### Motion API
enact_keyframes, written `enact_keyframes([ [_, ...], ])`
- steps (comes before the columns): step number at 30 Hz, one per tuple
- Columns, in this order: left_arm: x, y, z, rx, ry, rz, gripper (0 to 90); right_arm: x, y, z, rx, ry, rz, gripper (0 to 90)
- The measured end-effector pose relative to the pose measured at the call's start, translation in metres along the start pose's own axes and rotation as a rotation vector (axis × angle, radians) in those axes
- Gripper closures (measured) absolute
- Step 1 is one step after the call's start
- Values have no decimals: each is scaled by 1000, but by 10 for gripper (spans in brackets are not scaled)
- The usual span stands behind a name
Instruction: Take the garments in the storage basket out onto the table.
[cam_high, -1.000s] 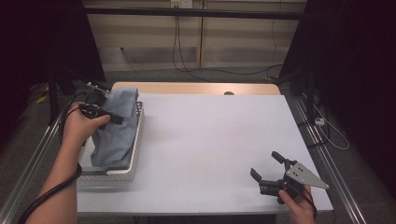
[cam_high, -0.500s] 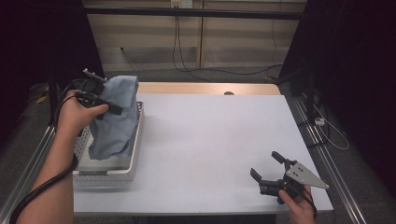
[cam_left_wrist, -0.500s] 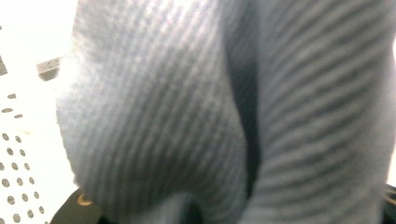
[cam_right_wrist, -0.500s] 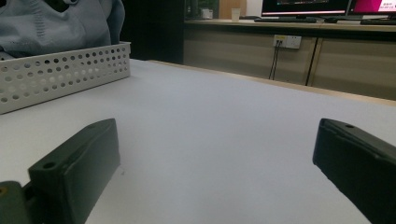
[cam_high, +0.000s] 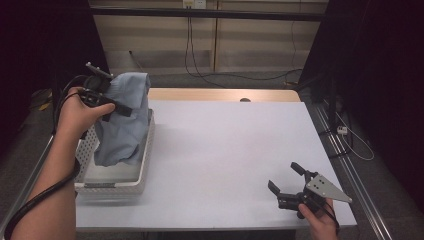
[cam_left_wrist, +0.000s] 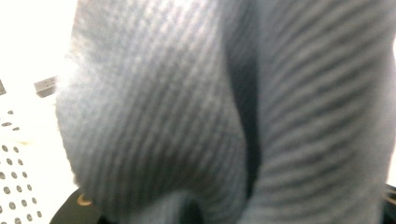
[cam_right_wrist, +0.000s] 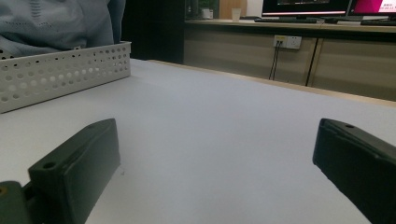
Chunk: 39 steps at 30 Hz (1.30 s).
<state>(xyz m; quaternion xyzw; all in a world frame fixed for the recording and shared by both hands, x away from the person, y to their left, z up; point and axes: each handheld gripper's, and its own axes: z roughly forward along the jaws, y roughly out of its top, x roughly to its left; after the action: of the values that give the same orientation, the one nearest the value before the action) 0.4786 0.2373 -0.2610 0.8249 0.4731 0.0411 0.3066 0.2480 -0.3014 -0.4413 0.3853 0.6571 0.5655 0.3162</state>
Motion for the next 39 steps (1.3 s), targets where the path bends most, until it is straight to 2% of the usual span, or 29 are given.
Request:
enact_keyframes([
  [7, -7, 8, -2, 24, -11, 16, 713, 0, 0, 0, -1, 0, -1, 3],
  [16, -15, 18, -8, 15, -32, 26, 713, 0, 0, 0, 1, 0, -1, 3],
  [24, -29, 25, -7, 21, -47, 51, 712, 1, 0, 0, 1, 1, -3, 3],
  [26, -35, 29, -6, 31, -52, 75, 712, 1, 0, 0, 0, 1, -2, 3],
  [29, -38, 31, -6, 36, -53, 87, 712, 1, 0, 0, -1, 1, -1, 3],
  [39, -55, 42, -1, 51, -79, 112, 712, 1, 0, 0, 2, 5, -4, 3],
])
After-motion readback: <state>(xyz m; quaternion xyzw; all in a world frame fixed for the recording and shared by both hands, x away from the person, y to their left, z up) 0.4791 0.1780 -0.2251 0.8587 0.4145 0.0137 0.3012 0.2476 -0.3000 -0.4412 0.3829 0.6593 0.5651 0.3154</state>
